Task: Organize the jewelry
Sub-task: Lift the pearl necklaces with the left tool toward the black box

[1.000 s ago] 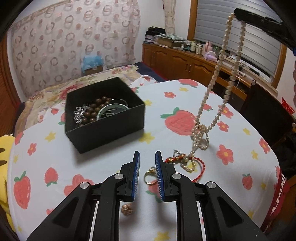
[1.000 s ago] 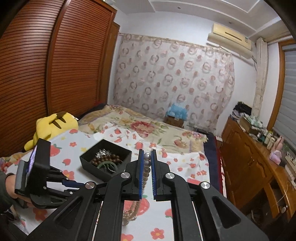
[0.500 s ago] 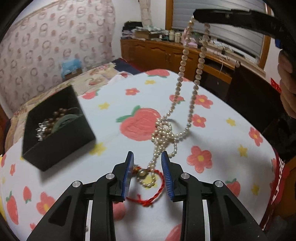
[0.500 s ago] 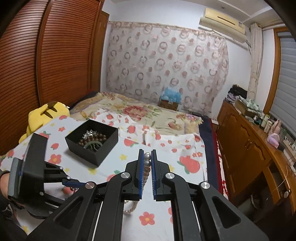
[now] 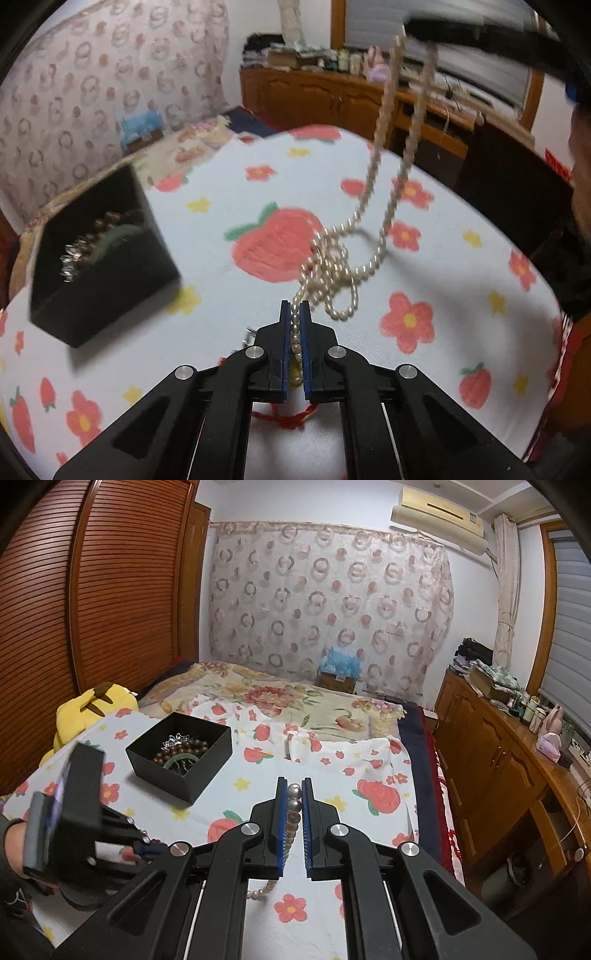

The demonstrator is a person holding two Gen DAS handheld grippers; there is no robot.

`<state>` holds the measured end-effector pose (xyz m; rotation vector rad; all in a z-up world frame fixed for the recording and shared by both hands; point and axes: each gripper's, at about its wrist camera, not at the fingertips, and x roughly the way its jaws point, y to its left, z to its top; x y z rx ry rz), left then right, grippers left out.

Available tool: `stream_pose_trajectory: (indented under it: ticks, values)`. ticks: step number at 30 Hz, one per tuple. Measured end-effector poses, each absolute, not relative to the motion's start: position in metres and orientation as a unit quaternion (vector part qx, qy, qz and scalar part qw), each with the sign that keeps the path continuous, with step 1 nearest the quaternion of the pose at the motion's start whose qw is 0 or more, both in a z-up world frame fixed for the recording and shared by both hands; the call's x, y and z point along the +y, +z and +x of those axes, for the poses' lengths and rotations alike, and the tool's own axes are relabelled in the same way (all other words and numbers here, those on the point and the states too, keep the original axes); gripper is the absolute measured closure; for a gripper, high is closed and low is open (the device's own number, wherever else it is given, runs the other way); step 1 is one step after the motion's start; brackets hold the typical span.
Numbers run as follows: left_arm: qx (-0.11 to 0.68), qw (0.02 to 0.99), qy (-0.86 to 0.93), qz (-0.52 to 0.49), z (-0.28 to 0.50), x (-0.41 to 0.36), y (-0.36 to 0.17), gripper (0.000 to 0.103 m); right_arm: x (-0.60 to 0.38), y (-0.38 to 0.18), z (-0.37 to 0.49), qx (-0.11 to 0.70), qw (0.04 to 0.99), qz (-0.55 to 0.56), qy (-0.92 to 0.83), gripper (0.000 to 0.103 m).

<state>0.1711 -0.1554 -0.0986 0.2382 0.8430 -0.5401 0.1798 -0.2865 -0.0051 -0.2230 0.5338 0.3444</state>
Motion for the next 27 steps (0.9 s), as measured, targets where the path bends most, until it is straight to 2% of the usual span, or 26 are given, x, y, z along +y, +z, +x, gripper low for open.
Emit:
stream_pose_trajectory:
  ticks: [13, 27]
  values:
    - [0.307, 0.922, -0.224, 0.075, 0.162, -0.098, 0.012, 0.099, -0.253, 0.021, 0.180, 0.233, 0.947, -0.117, 0.189, 0.095]
    - [0.269, 0.944, -0.180, 0.060, 0.173, -0.050, 0.070, 0.099, -0.220, 0.034, 0.190, 0.226, 0.944, -0.120, 0.206, 0.095]
